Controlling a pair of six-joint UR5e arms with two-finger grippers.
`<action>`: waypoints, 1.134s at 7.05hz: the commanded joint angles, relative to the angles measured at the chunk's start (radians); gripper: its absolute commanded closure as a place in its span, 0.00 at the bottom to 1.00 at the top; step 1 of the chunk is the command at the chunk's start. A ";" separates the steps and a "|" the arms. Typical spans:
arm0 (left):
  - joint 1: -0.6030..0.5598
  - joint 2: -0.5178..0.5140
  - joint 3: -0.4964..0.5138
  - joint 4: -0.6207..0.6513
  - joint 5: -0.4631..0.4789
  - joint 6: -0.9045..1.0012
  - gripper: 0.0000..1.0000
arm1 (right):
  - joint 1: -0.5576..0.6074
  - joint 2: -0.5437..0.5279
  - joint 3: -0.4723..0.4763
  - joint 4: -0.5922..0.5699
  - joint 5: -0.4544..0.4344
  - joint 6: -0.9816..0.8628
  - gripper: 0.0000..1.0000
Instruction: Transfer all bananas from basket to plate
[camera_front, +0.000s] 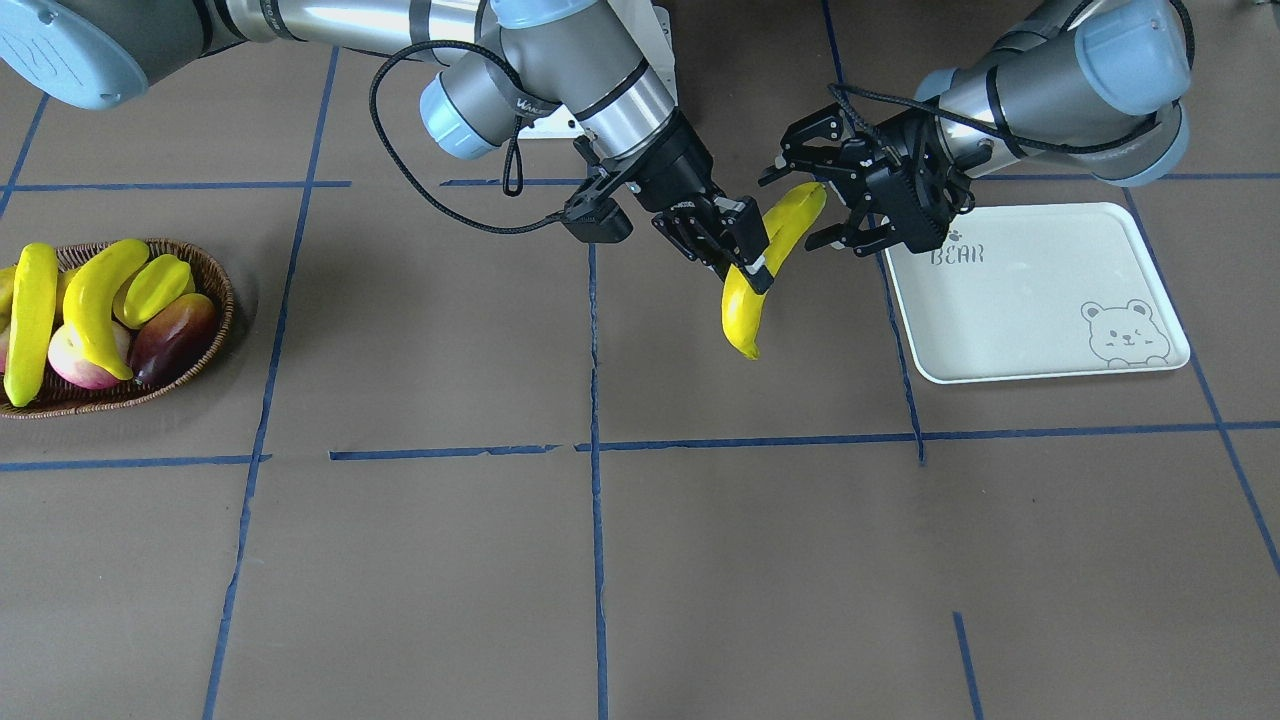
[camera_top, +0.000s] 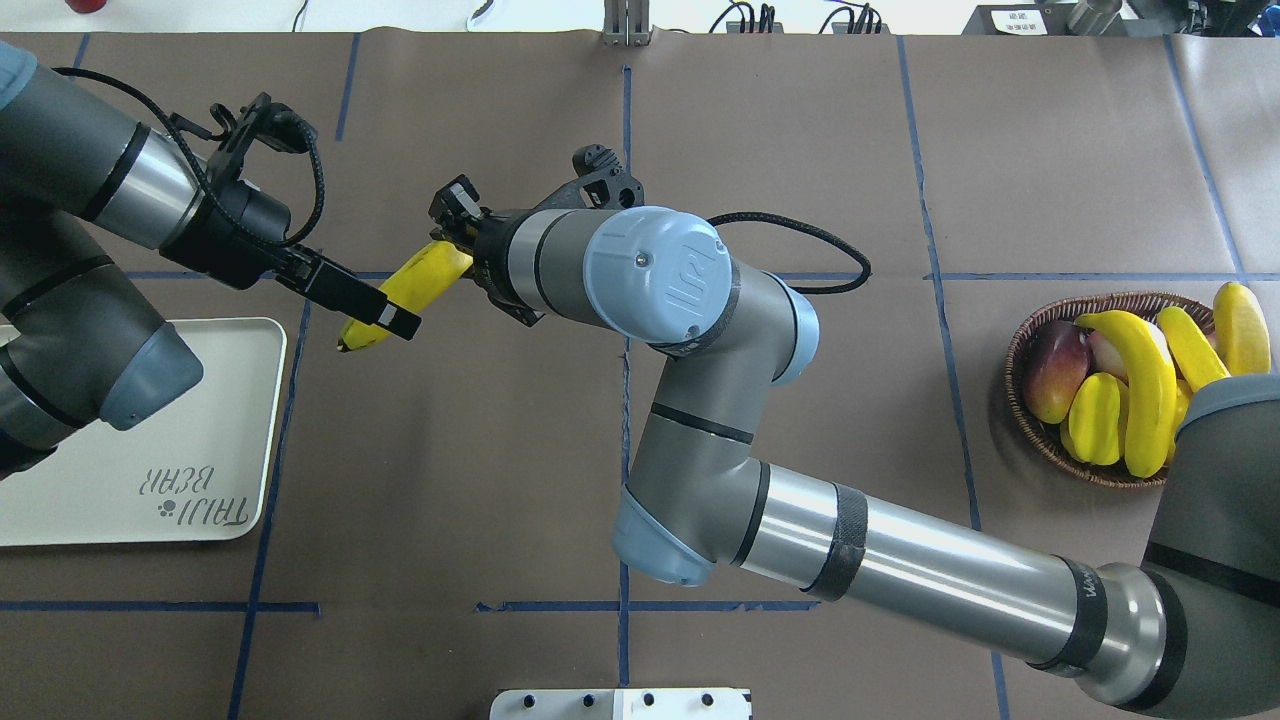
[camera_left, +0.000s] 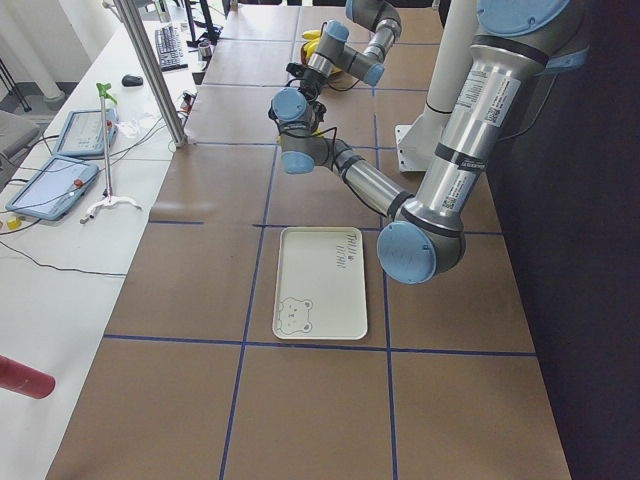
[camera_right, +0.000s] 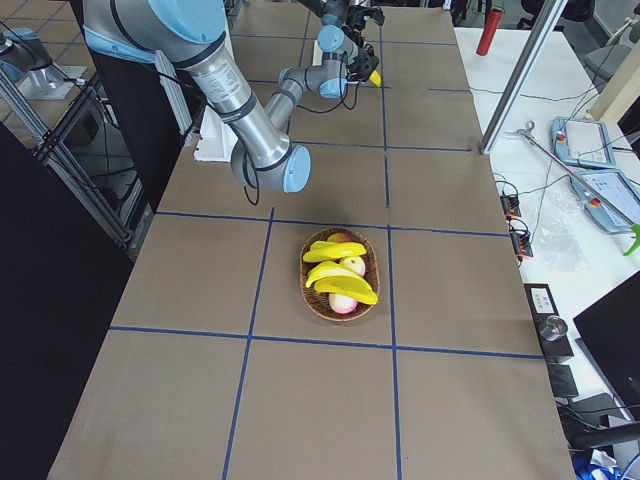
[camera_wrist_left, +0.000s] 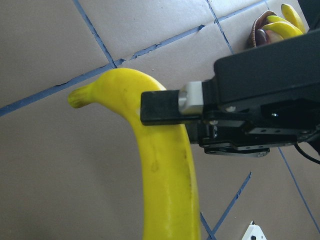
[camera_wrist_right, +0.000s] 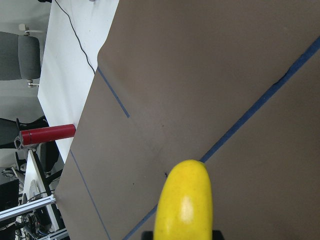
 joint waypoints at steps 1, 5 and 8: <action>0.001 0.000 0.001 0.000 0.000 0.000 0.69 | 0.000 0.000 0.000 0.002 0.004 0.001 0.99; 0.001 0.001 -0.001 -0.001 0.000 -0.043 0.98 | -0.014 -0.003 0.003 0.008 -0.003 -0.084 0.00; -0.005 0.015 -0.013 -0.001 0.001 -0.062 0.99 | -0.010 -0.006 0.018 0.004 0.010 -0.144 0.00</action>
